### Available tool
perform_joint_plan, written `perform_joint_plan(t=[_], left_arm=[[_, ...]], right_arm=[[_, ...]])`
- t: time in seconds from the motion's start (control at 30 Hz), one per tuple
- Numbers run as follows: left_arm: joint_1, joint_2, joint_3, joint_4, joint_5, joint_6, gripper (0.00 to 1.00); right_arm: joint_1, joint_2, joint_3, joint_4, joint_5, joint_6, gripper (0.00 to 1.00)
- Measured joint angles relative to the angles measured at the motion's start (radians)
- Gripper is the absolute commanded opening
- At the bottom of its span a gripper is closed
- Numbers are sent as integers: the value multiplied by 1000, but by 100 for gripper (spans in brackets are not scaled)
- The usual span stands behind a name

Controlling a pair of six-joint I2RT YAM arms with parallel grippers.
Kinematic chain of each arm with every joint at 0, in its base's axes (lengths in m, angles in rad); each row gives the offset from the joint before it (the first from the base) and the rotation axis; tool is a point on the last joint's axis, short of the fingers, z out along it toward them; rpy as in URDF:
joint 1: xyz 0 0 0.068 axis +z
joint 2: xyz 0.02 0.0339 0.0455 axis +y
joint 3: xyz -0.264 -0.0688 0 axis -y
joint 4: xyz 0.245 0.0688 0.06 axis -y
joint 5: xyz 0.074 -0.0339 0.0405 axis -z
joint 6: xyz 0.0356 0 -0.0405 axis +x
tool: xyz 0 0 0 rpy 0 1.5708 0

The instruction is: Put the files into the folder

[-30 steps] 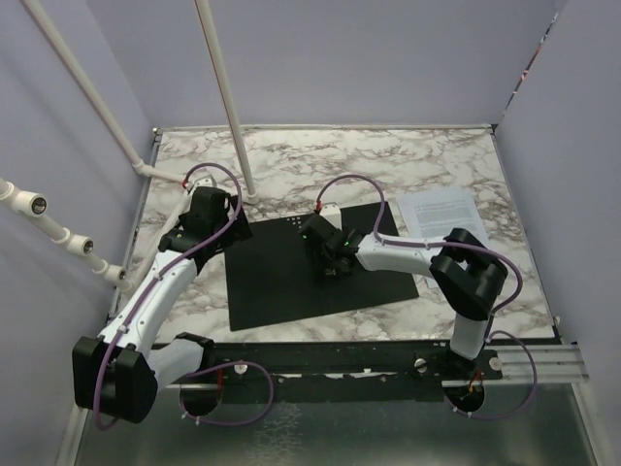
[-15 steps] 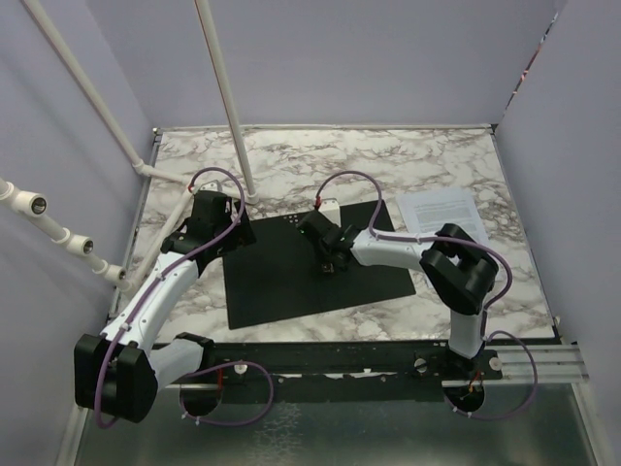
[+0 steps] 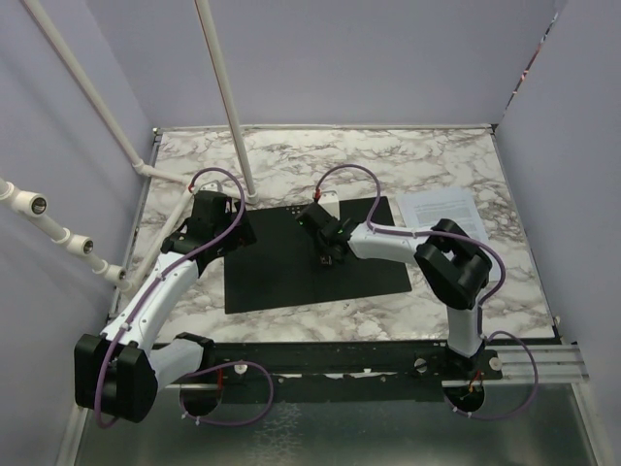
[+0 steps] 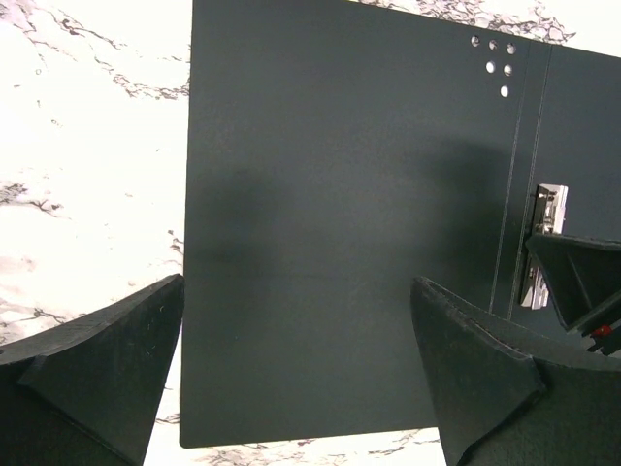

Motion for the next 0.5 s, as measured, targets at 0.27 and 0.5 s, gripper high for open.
perform_joint_plan(t=[0.27, 0.5], left_arm=[[0, 0, -1, 0, 0, 0, 99], [0, 0, -1, 0, 3, 1, 99]], right_arm=[[-3, -14, -6, -2, -14, -8, 70], [-3, -161, -9, -50, -13, -24, 74]])
